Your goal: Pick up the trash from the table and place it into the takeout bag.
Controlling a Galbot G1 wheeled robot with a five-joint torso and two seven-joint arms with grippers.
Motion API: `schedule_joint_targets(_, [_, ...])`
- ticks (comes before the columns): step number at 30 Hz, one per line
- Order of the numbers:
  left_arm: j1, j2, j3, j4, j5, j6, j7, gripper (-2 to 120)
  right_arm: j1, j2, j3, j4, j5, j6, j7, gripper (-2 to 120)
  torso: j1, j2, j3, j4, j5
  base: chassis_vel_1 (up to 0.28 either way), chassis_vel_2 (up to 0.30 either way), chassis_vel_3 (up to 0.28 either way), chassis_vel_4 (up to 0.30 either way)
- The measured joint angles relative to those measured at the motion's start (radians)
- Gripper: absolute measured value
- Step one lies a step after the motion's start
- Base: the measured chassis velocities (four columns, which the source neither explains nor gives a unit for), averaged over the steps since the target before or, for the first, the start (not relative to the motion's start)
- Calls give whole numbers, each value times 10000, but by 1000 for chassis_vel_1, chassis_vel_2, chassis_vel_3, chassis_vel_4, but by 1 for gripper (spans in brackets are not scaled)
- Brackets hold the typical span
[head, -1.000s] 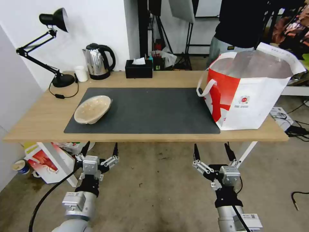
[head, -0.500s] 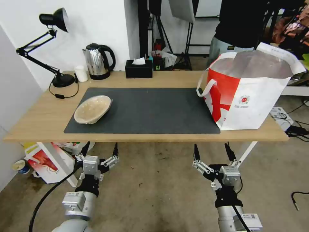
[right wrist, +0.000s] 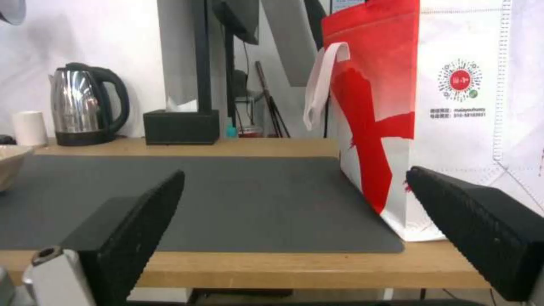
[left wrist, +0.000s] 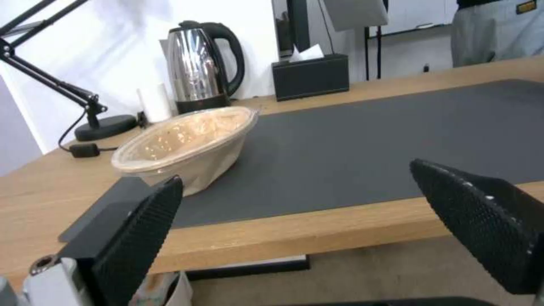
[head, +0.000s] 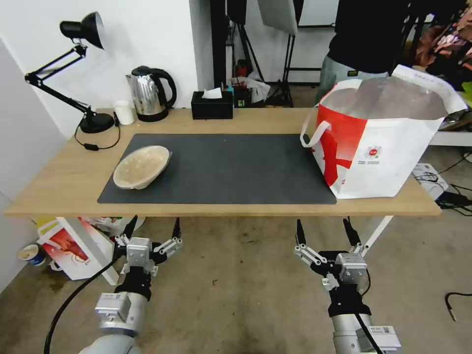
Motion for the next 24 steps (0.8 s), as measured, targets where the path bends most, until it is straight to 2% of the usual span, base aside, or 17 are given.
schedule_joint_targets(24, [-8, 2, -31, -9, -123, 49, -5, 100, 0, 0, 0, 4, 6, 0, 0, 100, 0, 0, 0, 0, -1, 0, 0, 0, 0])
